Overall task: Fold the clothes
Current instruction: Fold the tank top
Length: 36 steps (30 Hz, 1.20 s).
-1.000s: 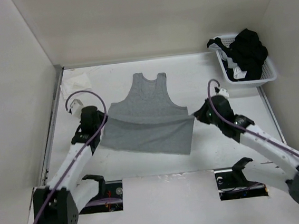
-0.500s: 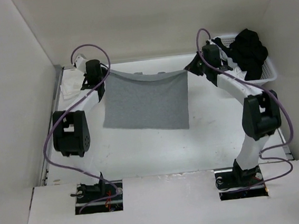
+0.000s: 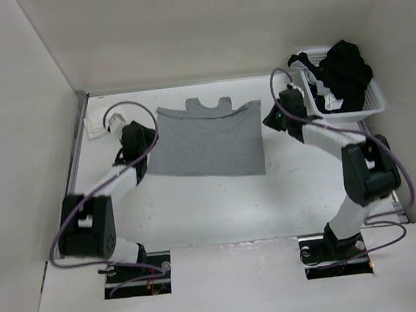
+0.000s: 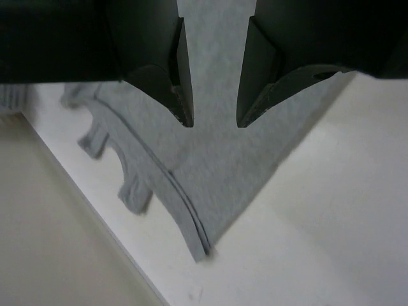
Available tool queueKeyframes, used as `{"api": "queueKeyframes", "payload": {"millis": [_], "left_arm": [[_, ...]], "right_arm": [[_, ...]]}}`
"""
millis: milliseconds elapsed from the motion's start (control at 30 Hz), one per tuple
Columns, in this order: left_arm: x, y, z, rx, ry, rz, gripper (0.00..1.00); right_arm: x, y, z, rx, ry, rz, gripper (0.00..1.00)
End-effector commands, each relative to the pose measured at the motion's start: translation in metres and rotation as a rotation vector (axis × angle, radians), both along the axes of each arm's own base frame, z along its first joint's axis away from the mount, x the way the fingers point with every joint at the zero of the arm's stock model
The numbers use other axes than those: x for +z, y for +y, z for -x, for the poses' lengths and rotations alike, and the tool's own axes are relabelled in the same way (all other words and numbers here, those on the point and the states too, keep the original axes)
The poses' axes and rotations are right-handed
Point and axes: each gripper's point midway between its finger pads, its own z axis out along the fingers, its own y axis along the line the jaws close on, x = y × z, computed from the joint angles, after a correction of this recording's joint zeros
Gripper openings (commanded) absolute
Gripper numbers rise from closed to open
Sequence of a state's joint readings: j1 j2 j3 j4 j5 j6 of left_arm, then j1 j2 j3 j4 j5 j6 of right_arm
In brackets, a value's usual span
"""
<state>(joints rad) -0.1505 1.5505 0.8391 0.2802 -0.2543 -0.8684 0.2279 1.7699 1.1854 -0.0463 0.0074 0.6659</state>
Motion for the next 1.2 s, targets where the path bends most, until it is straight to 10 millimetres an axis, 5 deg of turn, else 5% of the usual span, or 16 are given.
{"api": "queueKeyframes", "payload": {"millis": [0, 167, 367, 500, 733, 1167], "left_arm": [[0.004, 0.000, 0.051, 0.017, -0.087, 0.072, 0.31], [-0.044, 0.007, 0.111, -0.025, 0.037, 0.120, 0.35], [-0.086, 0.018, 0.136, -0.012, 0.152, 0.176, 0.36], [-0.095, 0.020, 0.132, -0.011, 0.169, 0.176, 0.39], [-0.101, 0.025, 0.122, 0.016, 0.171, 0.168, 0.39], [-0.111, 0.028, 0.121, 0.035, 0.199, 0.166, 0.28]], "right_arm": [[0.040, 0.028, 0.043, 0.026, -0.178, -0.053, 0.03], [0.006, 0.041, 0.120, 0.074, -0.167, -0.102, 0.01], [-0.019, 0.026, 0.167, 0.051, -0.137, -0.138, 0.16], [-0.034, 0.017, 0.174, 0.025, -0.105, -0.145, 0.37], [-0.053, 0.020, 0.175, -0.001, -0.054, -0.182, 0.55], [-0.071, 0.025, 0.181, -0.029, 0.019, -0.242, 0.41]]}}
